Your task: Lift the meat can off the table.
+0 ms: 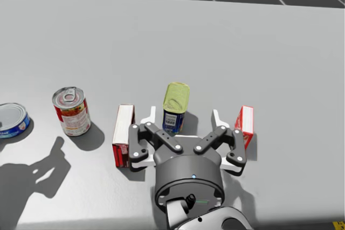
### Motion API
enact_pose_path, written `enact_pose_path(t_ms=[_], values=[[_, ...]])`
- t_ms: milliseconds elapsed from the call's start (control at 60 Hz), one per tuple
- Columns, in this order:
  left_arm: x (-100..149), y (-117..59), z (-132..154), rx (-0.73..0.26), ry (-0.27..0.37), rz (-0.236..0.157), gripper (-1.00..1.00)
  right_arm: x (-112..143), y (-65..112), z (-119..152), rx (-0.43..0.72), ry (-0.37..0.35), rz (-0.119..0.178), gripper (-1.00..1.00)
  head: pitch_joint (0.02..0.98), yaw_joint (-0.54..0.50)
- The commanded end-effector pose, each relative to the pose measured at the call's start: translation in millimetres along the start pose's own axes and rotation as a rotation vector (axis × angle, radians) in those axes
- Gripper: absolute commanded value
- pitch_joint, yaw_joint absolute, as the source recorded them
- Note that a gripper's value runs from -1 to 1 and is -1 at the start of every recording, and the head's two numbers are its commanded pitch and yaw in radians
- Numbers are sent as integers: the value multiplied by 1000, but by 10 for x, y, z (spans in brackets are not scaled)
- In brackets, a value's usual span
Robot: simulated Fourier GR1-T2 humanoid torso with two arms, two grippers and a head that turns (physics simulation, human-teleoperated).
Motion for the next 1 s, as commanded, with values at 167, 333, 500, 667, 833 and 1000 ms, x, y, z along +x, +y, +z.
enact_pose_path(t_ms=[167,333,500,667,833,1000], values=[[-8,2,3,2,3,2,-1000,-303,74,-235,-49,43,82,-1000,811,-130],[-8,7,1,2,2,4,-1000,-368,50,-428,-58,81,100,-1000,813,-126],[-7,10,1,2,2,5,-1000,-383,53,-578,-63,115,97,-1000,815,-127],[-6,8,2,3,2,5,-1000,-341,83,-738,-60,127,105,-1000,811,-132],[-5,6,1,2,1,5,-1000,-353,87,-822,12,171,95,-708,805,-133],[-8,1,-1,-1,3,4,-1000,-369,52,-807,-18,189,95,1000,784,-138]])
